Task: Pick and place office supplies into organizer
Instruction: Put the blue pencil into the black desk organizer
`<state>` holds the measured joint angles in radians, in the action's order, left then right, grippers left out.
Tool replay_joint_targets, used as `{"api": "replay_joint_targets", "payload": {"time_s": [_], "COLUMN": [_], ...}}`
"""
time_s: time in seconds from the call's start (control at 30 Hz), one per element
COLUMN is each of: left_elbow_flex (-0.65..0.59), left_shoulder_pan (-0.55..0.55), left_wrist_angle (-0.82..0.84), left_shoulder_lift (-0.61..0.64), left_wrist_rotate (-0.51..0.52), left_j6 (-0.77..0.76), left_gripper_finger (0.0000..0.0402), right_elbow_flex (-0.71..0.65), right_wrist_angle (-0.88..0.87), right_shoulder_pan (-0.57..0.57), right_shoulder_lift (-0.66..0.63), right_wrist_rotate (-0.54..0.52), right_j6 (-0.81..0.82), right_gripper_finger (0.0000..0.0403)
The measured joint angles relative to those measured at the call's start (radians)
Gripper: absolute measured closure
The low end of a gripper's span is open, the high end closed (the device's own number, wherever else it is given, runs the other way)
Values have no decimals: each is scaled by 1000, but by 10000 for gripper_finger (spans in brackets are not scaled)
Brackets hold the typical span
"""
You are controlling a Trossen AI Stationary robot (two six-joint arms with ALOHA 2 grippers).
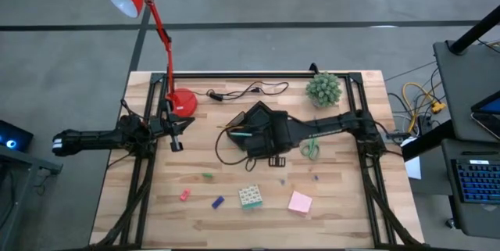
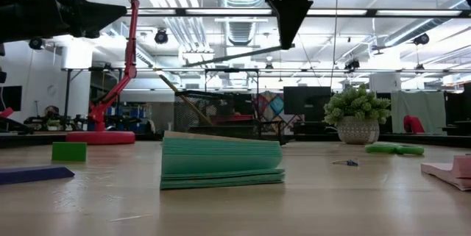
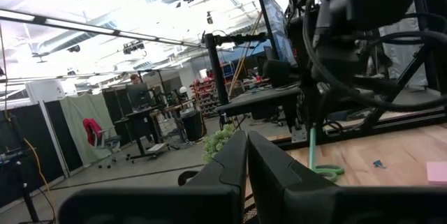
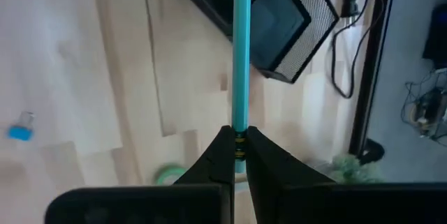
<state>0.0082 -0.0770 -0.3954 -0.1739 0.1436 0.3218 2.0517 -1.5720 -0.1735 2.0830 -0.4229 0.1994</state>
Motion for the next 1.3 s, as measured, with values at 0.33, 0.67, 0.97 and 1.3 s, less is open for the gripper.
{"api": "replay_joint_targets", "payload": {"time_s": [0.33,0.67,0.97,1.3], "left_elbow_flex": [0,0,0,0], "left_shoulder_pan": [0,0,0,0], "left_wrist_angle": [0,0,0,0], "left_shoulder_lift": [0,0,0,0], "left_wrist_rotate": [0,0,0,0], "left_j6": [0,0,0,0], "left_gripper_finger": [402,402,402,402], "right_elbow_flex": [-10,-12,-12,-12], "right_wrist_angle": [0,1,1,1], "right_shoulder_pan": [84,122,144,183], "right_shoulder_lift": [1,1,1,2], "right_wrist_rotate": [-12,-16,-28,-153], "right_j6": [-88,-200,-348,-559], "right_gripper_finger": [390,390,390,390]}}
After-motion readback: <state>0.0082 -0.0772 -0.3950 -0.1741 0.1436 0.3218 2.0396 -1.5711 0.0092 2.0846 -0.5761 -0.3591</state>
